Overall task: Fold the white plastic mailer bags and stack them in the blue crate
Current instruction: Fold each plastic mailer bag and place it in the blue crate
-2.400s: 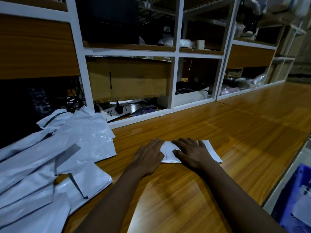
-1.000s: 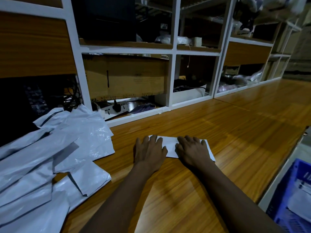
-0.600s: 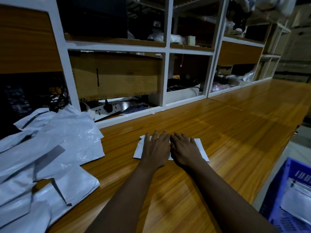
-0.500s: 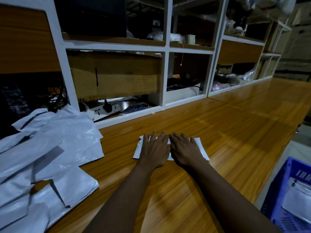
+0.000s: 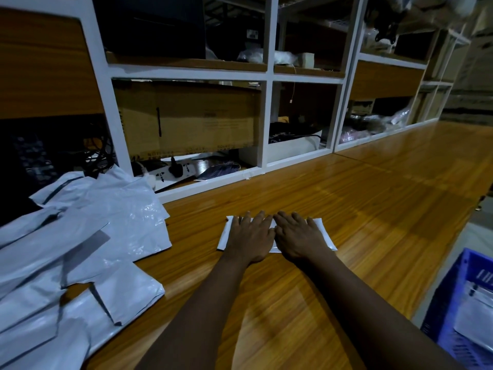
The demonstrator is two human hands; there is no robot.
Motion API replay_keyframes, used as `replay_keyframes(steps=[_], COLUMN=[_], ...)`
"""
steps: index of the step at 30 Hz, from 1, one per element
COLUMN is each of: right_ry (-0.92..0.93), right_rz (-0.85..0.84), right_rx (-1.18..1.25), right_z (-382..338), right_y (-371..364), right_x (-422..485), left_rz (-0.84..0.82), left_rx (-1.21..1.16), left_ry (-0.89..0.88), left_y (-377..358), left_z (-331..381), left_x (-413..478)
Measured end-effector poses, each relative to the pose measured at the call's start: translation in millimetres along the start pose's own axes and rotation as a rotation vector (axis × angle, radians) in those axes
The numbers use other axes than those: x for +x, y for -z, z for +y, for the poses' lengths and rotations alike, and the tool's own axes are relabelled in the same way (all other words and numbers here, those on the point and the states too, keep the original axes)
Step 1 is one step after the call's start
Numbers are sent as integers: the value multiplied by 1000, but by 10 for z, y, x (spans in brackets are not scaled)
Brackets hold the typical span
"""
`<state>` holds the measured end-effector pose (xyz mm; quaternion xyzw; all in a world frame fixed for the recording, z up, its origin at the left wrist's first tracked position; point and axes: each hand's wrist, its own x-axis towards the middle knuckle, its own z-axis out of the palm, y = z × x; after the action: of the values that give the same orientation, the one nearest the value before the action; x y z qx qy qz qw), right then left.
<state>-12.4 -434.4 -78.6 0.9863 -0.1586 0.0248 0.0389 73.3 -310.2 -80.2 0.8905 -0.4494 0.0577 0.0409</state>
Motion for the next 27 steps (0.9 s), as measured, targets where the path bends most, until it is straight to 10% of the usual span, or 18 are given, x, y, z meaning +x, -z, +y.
replay_keyframes(steps=[27], right_ry=[-177], right_rz=[-110], right_rx=[93], right_z=[390], right_y=[84], right_x=[-236], left_rz=[-176], left_rx=[-158], left_ry=[235], left_y=[156], left_z=[-324], left_x=[-267])
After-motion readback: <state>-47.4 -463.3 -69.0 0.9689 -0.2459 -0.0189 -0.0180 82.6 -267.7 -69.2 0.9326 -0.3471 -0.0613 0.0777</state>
